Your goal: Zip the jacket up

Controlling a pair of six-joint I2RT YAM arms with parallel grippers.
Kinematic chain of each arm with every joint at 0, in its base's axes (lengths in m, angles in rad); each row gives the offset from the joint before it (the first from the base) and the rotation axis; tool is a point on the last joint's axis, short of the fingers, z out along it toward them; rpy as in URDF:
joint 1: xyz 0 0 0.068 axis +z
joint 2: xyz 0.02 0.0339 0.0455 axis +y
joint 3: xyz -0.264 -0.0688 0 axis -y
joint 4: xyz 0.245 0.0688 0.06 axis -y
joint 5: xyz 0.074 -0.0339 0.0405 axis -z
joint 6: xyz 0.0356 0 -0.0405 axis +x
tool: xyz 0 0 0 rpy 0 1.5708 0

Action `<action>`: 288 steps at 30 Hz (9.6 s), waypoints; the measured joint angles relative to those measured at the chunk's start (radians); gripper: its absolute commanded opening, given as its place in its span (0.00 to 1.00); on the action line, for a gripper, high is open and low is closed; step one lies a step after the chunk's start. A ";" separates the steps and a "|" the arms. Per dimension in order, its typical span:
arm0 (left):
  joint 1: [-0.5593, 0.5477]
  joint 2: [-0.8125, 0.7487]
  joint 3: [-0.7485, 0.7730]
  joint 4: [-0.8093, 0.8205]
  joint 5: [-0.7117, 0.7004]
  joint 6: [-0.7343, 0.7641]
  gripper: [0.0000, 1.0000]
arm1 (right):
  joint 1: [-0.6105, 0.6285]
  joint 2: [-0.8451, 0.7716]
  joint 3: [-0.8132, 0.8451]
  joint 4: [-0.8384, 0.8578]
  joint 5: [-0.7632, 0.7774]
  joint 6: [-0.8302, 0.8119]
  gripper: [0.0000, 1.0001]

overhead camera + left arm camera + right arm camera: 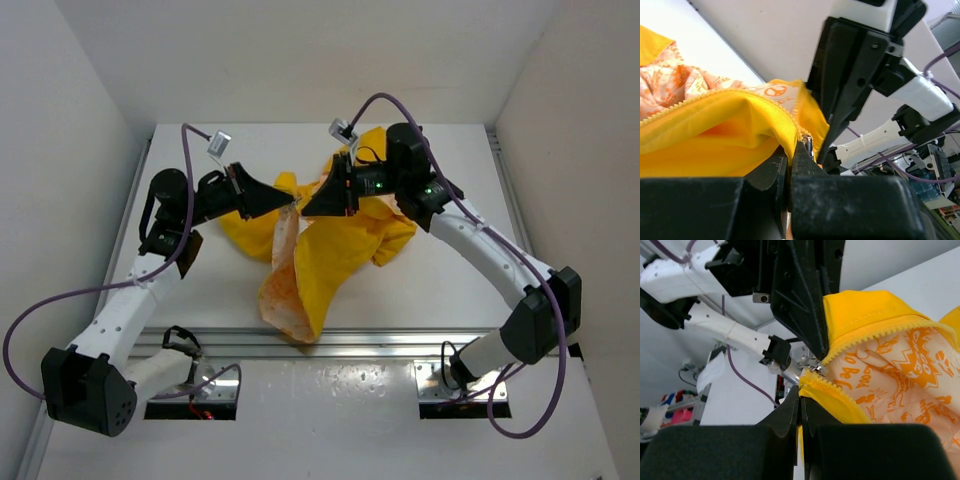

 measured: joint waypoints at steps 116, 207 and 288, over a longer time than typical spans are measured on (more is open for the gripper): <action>-0.005 -0.056 0.181 -0.294 -0.139 0.454 0.58 | 0.057 0.045 -0.002 -0.304 -0.131 -0.150 0.00; -0.595 -0.222 0.084 -0.640 -0.532 1.780 0.25 | 0.009 -0.002 -0.212 -0.130 -0.231 0.138 0.00; -0.472 0.039 0.316 -0.915 -0.090 1.390 0.19 | 0.065 -0.024 0.064 -0.861 -0.038 -0.669 0.00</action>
